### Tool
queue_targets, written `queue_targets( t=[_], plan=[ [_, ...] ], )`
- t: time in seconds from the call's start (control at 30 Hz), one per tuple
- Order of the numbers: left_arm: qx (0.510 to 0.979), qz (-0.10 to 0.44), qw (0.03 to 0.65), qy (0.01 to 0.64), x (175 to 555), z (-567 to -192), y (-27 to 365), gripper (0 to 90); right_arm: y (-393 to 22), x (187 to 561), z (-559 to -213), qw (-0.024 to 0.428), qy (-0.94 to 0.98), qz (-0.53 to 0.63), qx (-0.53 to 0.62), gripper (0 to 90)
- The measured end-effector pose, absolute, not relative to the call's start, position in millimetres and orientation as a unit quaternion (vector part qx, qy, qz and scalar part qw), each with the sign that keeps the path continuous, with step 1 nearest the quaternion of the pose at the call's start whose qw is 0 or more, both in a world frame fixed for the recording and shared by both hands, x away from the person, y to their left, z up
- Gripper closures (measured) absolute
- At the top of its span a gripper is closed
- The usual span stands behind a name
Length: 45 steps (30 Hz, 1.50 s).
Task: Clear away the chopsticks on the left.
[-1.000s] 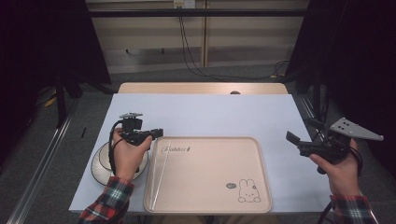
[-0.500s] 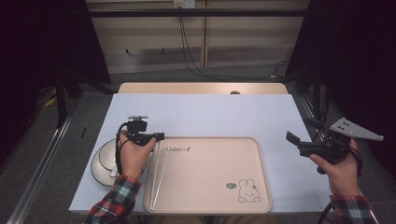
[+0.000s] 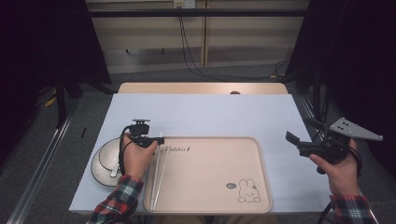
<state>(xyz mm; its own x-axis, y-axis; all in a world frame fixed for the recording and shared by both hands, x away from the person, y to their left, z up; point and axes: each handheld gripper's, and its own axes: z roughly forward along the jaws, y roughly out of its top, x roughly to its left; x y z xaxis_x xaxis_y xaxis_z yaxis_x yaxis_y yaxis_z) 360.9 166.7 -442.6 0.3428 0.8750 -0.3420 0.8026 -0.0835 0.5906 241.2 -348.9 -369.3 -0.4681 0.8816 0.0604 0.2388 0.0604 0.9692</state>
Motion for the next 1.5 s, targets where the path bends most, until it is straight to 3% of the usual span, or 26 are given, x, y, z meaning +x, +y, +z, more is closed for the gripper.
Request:
queue_targets(
  t=[0.87,1.17,1.5],
  plan=[
    [0.738,0.047,0.339,0.582,362.0,-449.8,163.5,82.0,-348.8,241.4,-369.8,0.298,0.665,0.540,0.421,3.7],
    [0.733,0.048,0.374,0.566,360.2,-437.1,169.7,71.8,-349.9,241.0,-369.7,0.297,0.663,0.540,0.425,3.7],
    [0.740,0.043,0.410,0.531,353.5,-419.5,175.5,51.7,-350.5,240.9,-370.6,0.298,0.664,0.540,0.423,3.7]
  ],
)
